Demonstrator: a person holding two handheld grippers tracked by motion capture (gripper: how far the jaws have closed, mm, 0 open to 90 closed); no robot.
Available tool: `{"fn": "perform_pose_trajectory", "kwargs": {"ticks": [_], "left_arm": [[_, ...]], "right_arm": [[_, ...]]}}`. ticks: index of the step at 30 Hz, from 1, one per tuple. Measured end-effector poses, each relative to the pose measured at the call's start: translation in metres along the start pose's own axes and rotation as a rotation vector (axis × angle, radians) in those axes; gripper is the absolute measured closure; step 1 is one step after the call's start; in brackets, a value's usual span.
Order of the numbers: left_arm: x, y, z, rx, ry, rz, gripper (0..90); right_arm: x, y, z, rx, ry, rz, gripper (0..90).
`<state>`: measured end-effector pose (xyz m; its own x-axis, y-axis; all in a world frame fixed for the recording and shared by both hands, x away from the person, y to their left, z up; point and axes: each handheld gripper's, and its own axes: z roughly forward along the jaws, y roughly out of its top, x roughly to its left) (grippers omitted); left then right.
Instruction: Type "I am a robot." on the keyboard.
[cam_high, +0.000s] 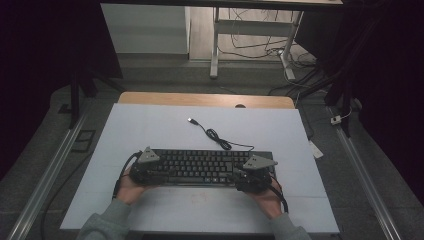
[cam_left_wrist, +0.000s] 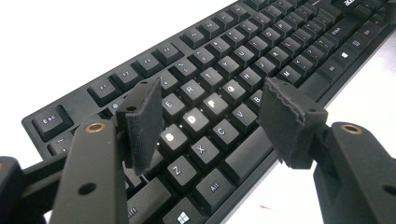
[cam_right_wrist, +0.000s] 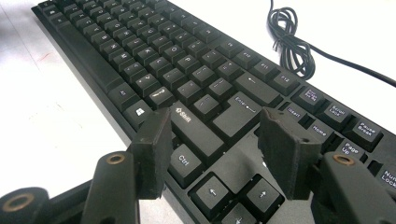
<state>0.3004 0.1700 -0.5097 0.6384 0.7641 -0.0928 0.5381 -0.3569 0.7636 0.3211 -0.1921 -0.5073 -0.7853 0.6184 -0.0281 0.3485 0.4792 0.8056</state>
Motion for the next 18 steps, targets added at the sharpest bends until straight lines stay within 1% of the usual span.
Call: {"fn": "perform_pose_trajectory", "kwargs": {"ticks": [3, 6, 9, 10, 13, 15, 18], "left_arm": [[0.000, 0.000, 0.000, 0.003, 0.001, 0.002, 39.4], [0.000, 0.000, 0.001, 0.005, 0.002, 0.004, 39.3], [0.000, 0.000, 0.001, 0.009, 0.002, 0.006, 39.1], [0.000, 0.000, 0.001, 0.010, 0.002, 0.007, 39.0], [-0.001, -0.001, 0.002, 0.012, 0.004, 0.012, 38.8], [-0.001, -0.001, 0.002, 0.016, 0.007, 0.015, 38.5], [0.000, -0.001, 0.002, 0.018, 0.010, 0.014, 38.2]], "right_arm": [[0.000, 0.001, -0.001, -0.002, -0.003, -0.001, 44.9], [0.000, 0.003, 0.000, -0.018, 0.003, 0.008, 44.9], [0.001, 0.006, 0.001, -0.028, 0.007, 0.006, 44.9], [0.002, 0.007, 0.001, -0.024, 0.003, 0.004, 44.9], [0.004, 0.012, 0.002, -0.035, 0.010, 0.008, 45.0], [0.005, 0.015, 0.005, -0.040, 0.010, 0.003, 45.0], [0.007, 0.020, 0.009, -0.036, 0.010, -0.002, 45.7]]}}
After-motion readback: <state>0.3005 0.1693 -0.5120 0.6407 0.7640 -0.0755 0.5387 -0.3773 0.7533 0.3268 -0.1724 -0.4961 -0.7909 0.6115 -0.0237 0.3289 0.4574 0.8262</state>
